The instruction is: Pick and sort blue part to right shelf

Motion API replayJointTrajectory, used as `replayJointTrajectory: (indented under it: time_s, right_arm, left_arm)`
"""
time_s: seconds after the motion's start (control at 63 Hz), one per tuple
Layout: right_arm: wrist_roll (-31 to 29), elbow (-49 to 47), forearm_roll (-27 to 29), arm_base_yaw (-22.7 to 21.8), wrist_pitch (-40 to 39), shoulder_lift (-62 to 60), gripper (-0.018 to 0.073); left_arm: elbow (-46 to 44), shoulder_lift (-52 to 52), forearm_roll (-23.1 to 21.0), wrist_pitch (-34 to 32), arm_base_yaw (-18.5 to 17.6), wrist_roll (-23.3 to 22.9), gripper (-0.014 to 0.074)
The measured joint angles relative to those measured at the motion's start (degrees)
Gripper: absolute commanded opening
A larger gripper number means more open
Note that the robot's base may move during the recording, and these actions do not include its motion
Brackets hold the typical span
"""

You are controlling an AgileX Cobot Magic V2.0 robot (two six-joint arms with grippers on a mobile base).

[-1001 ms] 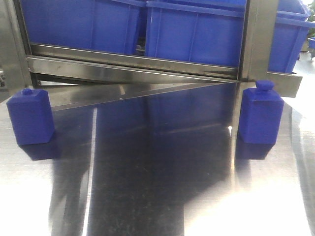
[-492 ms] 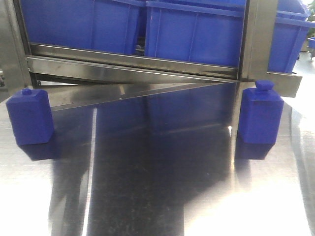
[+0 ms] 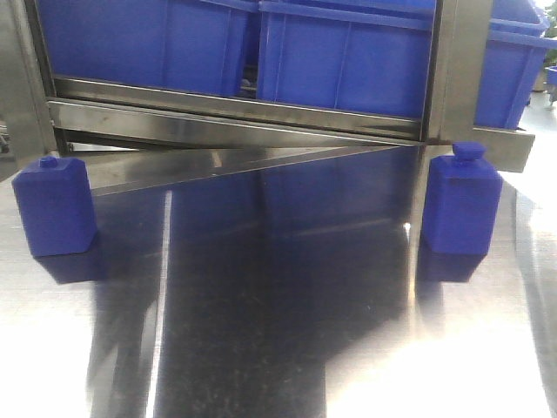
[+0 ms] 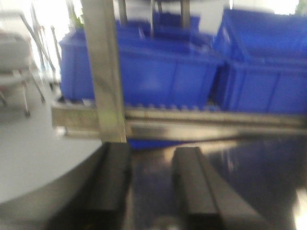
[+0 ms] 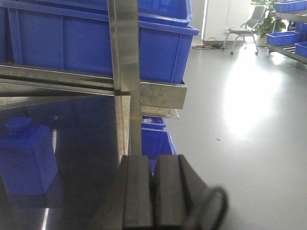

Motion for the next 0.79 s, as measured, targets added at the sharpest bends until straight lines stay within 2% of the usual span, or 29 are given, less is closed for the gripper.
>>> replayJointTrajectory:
  time_s: [0.111, 0.27, 0.365, 0.476, 0.667, 0.794]
  right_arm:
    - [0.00, 0.00, 0.00, 0.00, 0.00, 0.00, 0.0065]
    - [0.00, 0.00, 0.00, 0.00, 0.00, 0.00, 0.0065]
    - [0.00, 0.00, 0.00, 0.00, 0.00, 0.00, 0.0065]
    - [0.00, 0.00, 0.00, 0.00, 0.00, 0.00, 0.0065]
    - [0.00, 0.00, 0.00, 0.00, 0.00, 0.00, 0.0065]
    - [0.00, 0.00, 0.00, 0.00, 0.00, 0.00, 0.0065]
  left_arm:
    - [-4.61, 8.41, -3.08, 7.32, 0.00, 0.00, 0.0504]
    - [-9.28, 19.48, -10.90, 16.37, 0.00, 0.00, 0.0544]
    - [-12.17, 25.92, -15.56, 20.50, 0.00, 0.00, 0.0601]
    - [-16.32, 33.74, -19.51, 24.16, 0.00, 0.00, 0.0617]
    - [-25.08, 47.47, -20.66, 29.11, 0.00, 0.00, 0.0615]
    - [-30.82, 55.45, -20.54, 32.21, 0.00, -1.89, 0.0605]
